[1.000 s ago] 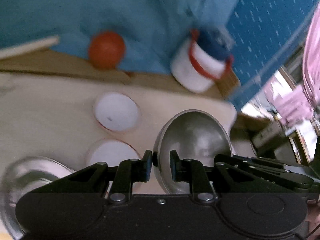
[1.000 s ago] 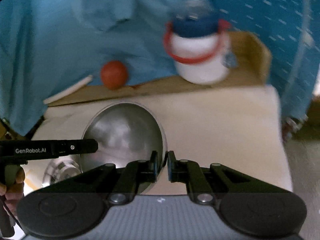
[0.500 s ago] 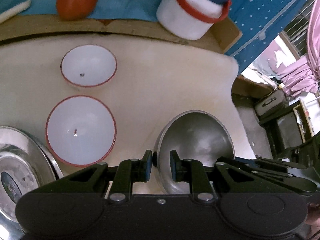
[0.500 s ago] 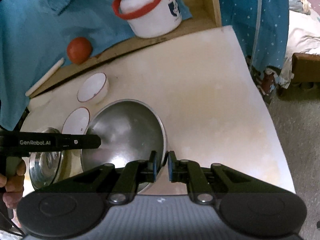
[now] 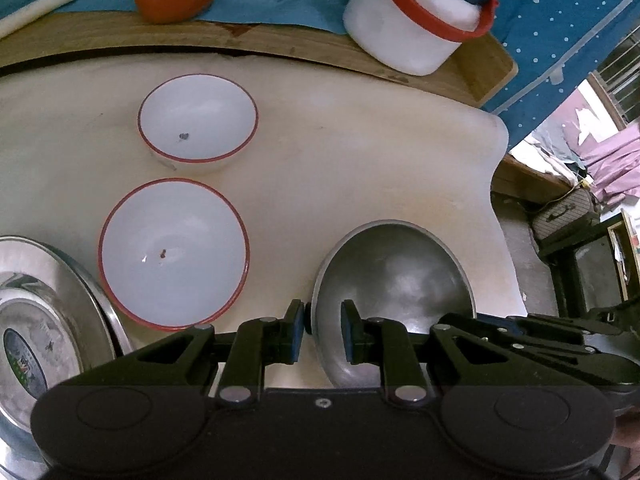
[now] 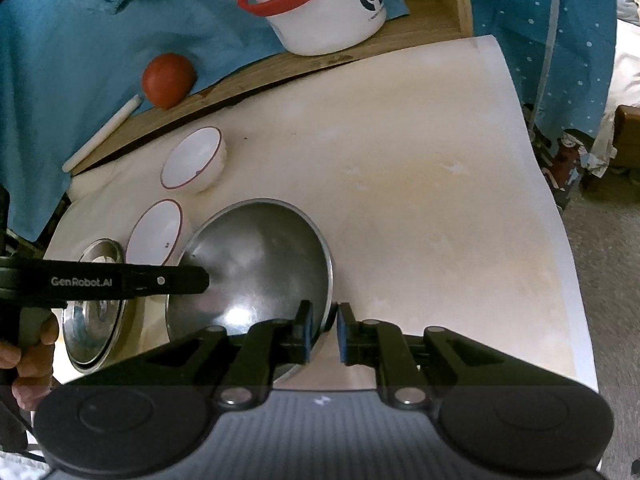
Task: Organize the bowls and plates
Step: 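Lift the steel bowl with both grippers and carry it beside the plate stack, then lower the steel bowl onto the table and open both grippers, then move both grippers to the larger red-rimmed white bowl rim and close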
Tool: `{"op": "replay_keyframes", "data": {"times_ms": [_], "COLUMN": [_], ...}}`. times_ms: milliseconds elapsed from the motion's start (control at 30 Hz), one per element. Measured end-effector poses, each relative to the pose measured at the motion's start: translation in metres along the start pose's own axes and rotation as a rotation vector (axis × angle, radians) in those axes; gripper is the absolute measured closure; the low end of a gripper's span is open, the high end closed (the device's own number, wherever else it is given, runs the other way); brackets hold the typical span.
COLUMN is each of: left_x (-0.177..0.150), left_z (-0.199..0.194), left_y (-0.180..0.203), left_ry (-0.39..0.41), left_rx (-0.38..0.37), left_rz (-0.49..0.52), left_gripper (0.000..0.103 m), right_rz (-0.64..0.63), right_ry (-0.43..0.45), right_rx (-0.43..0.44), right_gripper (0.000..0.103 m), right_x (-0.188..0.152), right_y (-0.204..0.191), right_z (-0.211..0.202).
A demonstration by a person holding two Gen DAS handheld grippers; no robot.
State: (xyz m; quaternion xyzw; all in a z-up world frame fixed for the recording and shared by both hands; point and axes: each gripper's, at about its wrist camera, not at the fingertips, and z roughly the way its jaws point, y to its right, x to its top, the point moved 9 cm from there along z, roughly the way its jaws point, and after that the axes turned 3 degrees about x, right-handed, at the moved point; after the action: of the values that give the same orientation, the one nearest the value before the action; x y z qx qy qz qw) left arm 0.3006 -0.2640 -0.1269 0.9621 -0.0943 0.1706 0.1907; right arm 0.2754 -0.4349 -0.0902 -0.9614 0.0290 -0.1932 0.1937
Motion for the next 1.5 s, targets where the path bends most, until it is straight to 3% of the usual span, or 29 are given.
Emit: {"op": "replay_keyframes", "data": {"times_ms": [433,600,733,800,967,1133,1300,1500], "left_x": [0.001,0.005,0.009,0.013,0.023,0.033,0.042,0.057], "left_z": [-0.02,-0.038,-0.055,-0.063,-0.08,-0.089,-0.091,-0.084], "left_y": [-0.007,-0.005,-0.008,-0.011,-0.027,-0.048,-0.077,-0.109], "left_ry": [0.024,0.055,0.085,0.105,0.149,0.166,0.152,0.109], "left_rx": [0.059,0.073,0.083,0.086,0.085,0.084,0.092,0.121], "left_rz": [0.057,0.109,0.155,0.171,0.193,0.191,0.209,0.317], "left_gripper": [0.064,0.046,0.036,0.023,0.002,0.001,0.001,0.001], "right_rz": [-0.005,-0.032,-0.022,-0.015,0.006,0.003,-0.015,-0.071], "right_ry": [0.018,0.049,0.081,0.103,0.144,0.181,0.209,0.204], "right_rx": [0.01,0.012,-0.006,-0.014,-0.025,-0.038,-0.057,-0.035], "right_gripper": [0.076,0.071,0.048,0.038,0.013,0.001,0.0,0.0], "right_x": [-0.002,-0.002,0.002,0.004,0.011,0.02,0.026,0.026], "right_y": [0.005,0.004,0.005,0.004,-0.003,-0.016,-0.033,-0.066], "right_z": [-0.005,-0.013,-0.022,-0.027,-0.034,-0.038,-0.036,-0.03]}}
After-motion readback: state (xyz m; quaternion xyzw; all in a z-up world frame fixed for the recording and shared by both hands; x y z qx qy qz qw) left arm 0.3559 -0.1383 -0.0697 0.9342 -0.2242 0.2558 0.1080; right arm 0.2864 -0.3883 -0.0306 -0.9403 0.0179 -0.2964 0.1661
